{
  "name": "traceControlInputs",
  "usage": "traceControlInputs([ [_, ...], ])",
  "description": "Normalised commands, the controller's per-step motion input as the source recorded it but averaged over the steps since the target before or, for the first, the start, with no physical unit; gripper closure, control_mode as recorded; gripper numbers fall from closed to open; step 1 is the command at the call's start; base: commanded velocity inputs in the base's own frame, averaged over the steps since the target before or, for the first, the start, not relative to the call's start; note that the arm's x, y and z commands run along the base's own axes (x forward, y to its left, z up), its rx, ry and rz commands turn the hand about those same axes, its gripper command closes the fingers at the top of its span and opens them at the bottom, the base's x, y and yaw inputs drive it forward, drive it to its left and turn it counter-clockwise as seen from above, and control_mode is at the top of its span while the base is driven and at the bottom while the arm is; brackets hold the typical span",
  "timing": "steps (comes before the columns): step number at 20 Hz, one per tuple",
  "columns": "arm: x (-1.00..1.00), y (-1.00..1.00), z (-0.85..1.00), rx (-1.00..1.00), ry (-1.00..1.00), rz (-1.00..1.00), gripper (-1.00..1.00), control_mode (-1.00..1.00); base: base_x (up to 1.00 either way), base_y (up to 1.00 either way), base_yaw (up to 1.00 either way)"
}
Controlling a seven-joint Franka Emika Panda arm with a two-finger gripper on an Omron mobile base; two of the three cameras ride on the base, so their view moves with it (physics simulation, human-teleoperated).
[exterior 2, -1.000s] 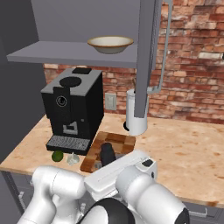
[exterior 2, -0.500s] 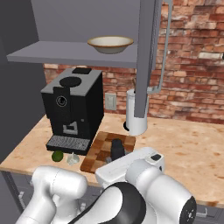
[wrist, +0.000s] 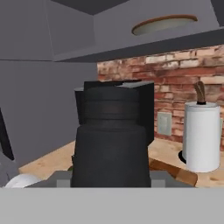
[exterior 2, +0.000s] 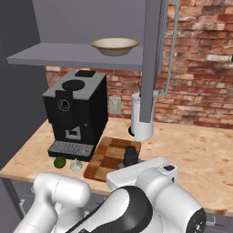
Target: Open the cabinet. Place the bowl and condiment on the counter. Then place the lime and garlic on the cutting board.
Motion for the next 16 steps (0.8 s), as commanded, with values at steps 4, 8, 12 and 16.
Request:
traceControlInputs([
  [4, 0.06, -0.31, 0.0, 0.08, -0.01, -0.02, 1.0, -1.0, 0.0, 0.0, 0.0],
  [8, 0.06, -0.25, -0.01, 0.06, -0.11, 0.0, 1.0, -1.0, 0.0, 0.0, 0.0],
  [12, 0.06, -0.14, -0.11, 0.0, -0.25, 0.0, 1.0, -1.0, 0.0, 0.0, 0.0],
  [16, 0.13, -0.09, -0.19, 0.0, -0.29, 0.0, 1.0, -1.0, 0.0, 0.0, 0.0],
])
